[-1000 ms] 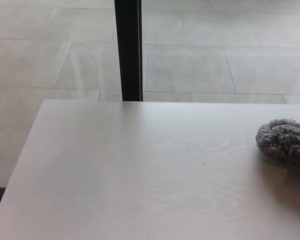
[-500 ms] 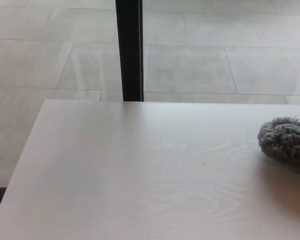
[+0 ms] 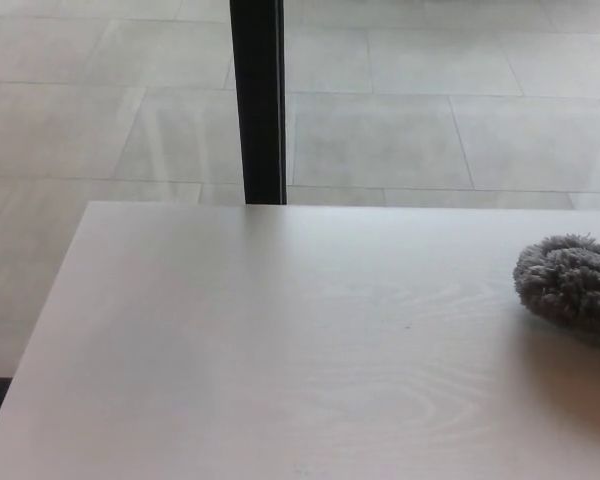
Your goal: The robot uses its right hand to pick up the duster kept in the middle of the desk and use it to wipe the desk by swiping its surface twice
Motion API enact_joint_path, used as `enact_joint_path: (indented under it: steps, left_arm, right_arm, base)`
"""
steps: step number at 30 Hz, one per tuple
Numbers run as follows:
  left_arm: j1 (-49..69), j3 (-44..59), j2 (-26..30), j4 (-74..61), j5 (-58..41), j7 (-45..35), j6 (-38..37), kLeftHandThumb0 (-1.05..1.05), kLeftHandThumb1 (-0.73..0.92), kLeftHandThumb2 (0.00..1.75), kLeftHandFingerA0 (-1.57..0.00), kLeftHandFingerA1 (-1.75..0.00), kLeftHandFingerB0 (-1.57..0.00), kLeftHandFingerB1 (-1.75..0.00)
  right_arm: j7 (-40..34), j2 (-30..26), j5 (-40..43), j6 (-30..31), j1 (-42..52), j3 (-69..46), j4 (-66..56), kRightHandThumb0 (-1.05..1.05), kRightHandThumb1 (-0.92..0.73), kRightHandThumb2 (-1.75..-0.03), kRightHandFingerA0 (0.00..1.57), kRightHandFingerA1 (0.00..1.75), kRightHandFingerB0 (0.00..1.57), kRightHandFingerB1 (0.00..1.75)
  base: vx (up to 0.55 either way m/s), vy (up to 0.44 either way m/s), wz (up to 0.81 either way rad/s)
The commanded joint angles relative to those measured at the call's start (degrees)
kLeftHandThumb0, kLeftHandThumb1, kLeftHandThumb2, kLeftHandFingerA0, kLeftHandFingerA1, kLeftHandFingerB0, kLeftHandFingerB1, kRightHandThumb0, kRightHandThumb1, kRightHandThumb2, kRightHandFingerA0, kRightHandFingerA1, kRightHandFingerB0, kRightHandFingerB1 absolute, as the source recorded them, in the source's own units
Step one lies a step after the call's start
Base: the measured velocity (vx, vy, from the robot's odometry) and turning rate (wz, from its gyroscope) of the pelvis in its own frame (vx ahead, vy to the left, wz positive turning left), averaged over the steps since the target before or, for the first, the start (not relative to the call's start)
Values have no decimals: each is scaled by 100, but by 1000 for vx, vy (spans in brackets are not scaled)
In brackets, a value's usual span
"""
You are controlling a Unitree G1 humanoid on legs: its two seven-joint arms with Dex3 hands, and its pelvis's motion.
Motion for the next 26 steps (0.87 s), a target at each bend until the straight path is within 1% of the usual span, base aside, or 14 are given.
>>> enact_joint_path:
  steps: [1,5,6,7,8,9,10,12,13,14,18,19,20,26]
  left_arm:
    - [68,121,25,21,-155,79,-33,-83,36,162,-93,-133,-90,-128]
    - [49,84,31,22,-99,227,1,-85,17,175,-86,-136,-81,-128]
    - [39,110,35,40,-127,198,11,-82,13,175,-87,-136,-81,-128]
    - [19,160,25,60,-178,182,11,-92,19,164,-88,-139,-81,-126]
    - [-4,165,20,77,-182,199,30,-85,39,159,-70,-124,-80,-121]
    - [-11,160,20,82,-176,207,39,-85,39,159,-70,-124,-80,-121]
    - [-1,165,11,79,-183,185,22,-81,39,159,-89,-134,-88,-126]
    - [7,166,7,78,-185,174,14,-81,39,159,-89,-134,-88,-126]
    - [0,224,3,93,-247,147,51,-83,35,161,-92,-137,-91,-131]
    - [-7,201,16,104,-219,174,71,-81,38,160,-94,-136,-92,-131]
    - [21,445,-39,55,-461,219,139,-97,8,171,-86,-147,-78,-136]
    - [30,545,-65,23,-561,232,148,-98,8,170,-85,-150,-82,-138]
    - [38,701,-86,-1,-720,127,164,-96,25,166,-80,-150,-85,-144]
    - [-26,957,-83,-2,-863,118,233,-96,55,165,-87,-143,-77,-135]
  right_arm:
    - [-770,1154,2379,-674,773,-2677,796,-104,-63,-97,0,49,0,34]
    - [-1492,1388,3170,-730,258,-3676,2177,-79,-77,-69,0,0,0,0]
    - [-1530,1450,3400,-932,164,-3924,2422,-66,-80,-63,0,14,0,0]
    - [-1462,1550,3612,-1074,136,-4120,2532,-68,-75,-78,0,39,0,0]
    - [-1601,1585,3644,-1123,133,-4232,2688,-67,-87,-51,0,155,0,0]
    - [-1665,1584,3628,-1141,126,-4271,2760,-67,-87,-51,0,155,0,0]
    - [-1855,1690,3607,-855,181,-4393,2610,-84,-56,-93,78,134,0,34]
    - [-1919,1727,3570,-748,191,-4488,2574,-84,-56,-93,78,134,0,34]
    - [-1506,1753,3847,-801,279,-4681,2831,-79,-77,-77,0,60,0,0]
    - [-1312,1744,3945,-822,295,-4750,2931,-84,-53,-92,0,60,0,36]
    - [-825,1701,4104,-733,253,-4925,3137,-102,-61,-95,0,49,0,30]
    - [-736,1695,4090,-770,252,-4914,3224,-82,-71,-75,0,38,0,0]
    - [-687,1753,3999,-750,264,-4837,3201,-101,-62,-95,0,51,0,28]
    - [-608,1927,3730,-740,251,-4602,3086,-88,-59,-94,0,53,0,30]
  base:
    - [0,0,0]
    - [0,0,0]
    - [0,0,0]
    - [0,0,0]
    - [0,0,0]
    - [0,0,0]
    - [0,0,0]
    - [0,0,0]
    - [0,0,0]
    - [0,0,0]
    - [0,0,0]
    - [0,0,0]
    - [0,0,0]
    - [0,0,0]
